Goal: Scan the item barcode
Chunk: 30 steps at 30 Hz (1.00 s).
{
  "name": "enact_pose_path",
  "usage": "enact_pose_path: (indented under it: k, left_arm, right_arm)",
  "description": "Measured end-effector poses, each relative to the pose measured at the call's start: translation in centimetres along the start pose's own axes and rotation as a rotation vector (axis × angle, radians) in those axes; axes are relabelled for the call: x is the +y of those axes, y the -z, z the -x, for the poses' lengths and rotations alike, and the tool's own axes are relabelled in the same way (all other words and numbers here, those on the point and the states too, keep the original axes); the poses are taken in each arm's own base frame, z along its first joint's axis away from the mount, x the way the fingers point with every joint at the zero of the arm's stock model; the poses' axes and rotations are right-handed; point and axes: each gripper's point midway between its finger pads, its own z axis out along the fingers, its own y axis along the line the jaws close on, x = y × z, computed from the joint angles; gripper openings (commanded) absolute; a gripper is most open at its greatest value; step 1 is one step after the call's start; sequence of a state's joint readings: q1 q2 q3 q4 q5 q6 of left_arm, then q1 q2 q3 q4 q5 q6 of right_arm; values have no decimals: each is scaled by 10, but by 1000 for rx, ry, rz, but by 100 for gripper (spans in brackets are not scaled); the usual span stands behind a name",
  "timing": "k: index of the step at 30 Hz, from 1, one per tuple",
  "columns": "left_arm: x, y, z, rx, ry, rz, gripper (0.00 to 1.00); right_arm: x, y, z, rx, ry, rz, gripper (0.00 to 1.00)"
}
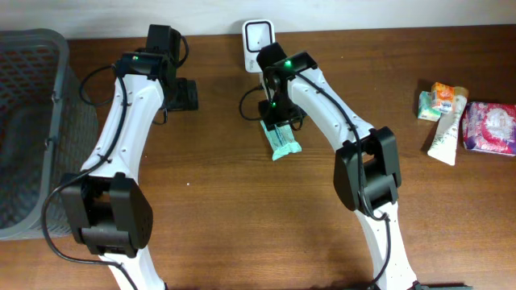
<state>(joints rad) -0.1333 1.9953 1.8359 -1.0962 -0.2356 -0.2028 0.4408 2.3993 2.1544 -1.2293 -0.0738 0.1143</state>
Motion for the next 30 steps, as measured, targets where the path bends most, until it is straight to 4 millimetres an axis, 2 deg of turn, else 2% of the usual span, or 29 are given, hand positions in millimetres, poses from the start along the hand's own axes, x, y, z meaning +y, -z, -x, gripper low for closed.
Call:
enact_pose_path:
  k: [1,2,3,4,7,9,11,12,13,15,18,19,21,23,25,27,28,29,30]
  left_arm:
    - [0,0,0,0,0,0,99]
    - [0,0,0,0,0,0,99]
    - [0,0,0,0,0,0,99]
    - [0,0,0,0,0,0,99]
    - [0,0,0,0,0,0,99]
    - [0,0,0,0,0,0,99]
    - [0,0,0,0,0,0,99]
    - [0,0,0,0,0,0,99]
    - [0,0,0,2,0,1,99]
    - [0,0,0,0,0,0,99]
    - [0,0,0,0,0,0,99]
    - [0,0,0,0,0,0,99]
    - [0,0,0,0,0,0,99]
    - [0,0,0,0,0,0,99]
    - [0,0,0,0,0,0,99]
    - [0,0,0,0,0,0,99]
    - [0,0,0,0,0,0,99]
    - [0,0,0,-1,0,0,99]
    - [0,0,0,0,0,0,99]
  right_arm:
    - [-2,-8,-5,20,-19,-10,48]
    - [-4,-14,-9,38,-25,-15,38]
    - [-5,-22,-15,61,-41,-20,14]
    - [-6,-25,-17,69,-39,-27,4]
    - [-5,-26,-15,60,-63,-26,4]
    - [-4,-20,-2,19,-71,-21,4]
    - [-6,17,53,-177,-79,3,4]
    - [-12,51,98,-370,-88,24,4]
    - [-17,70,123,-483,-93,34,4]
    - [-31,102,168,-699,-105,45,4]
    - [-28,123,199,-866,-89,66,4]
    - [-27,125,202,-885,-87,68,4]
    - [-28,105,202,-853,-90,65,4]
    - [-30,82,194,-789,-95,58,4]
    - [-31,74,190,-762,-101,56,4]
    - [-44,64,178,-698,-169,39,4]
    - [-61,60,167,-649,-238,8,4]
    - [-88,60,152,-599,-309,-38,4]
    - [-136,63,126,-521,-407,-108,4]
